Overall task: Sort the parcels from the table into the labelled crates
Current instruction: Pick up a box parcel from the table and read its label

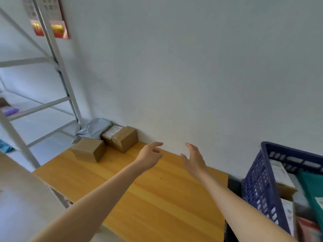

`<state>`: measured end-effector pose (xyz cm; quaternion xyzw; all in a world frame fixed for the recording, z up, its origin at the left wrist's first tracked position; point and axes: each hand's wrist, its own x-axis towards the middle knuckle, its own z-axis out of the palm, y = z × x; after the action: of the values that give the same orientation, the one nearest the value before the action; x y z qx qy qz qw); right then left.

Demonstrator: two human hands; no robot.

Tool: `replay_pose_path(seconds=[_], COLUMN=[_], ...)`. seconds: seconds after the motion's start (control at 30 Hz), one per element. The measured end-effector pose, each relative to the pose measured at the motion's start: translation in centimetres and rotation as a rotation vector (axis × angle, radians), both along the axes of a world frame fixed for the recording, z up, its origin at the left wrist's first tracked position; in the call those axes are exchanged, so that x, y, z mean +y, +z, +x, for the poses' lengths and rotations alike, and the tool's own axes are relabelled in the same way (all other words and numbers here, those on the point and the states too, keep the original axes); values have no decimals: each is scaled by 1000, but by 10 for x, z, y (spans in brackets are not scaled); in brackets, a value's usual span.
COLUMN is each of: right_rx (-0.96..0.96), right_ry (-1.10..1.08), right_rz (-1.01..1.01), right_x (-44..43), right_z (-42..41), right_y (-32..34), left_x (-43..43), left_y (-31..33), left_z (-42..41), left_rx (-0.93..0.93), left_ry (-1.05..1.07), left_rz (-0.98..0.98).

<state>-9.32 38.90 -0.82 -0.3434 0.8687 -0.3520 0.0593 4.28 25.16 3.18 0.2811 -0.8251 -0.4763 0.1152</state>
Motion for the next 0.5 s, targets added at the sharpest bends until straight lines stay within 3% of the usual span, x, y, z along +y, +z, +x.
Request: replay_pose_path(seconds=[0.5], right_rx=[-108], right_ry=[220], right_rz=[82], right_x=[-165], right_z=[98], right_y=[-49], left_x=[-142], left_y=[-51], left_z=[138], left_rx=[-46], left_ry=[322], left_rz=[104])
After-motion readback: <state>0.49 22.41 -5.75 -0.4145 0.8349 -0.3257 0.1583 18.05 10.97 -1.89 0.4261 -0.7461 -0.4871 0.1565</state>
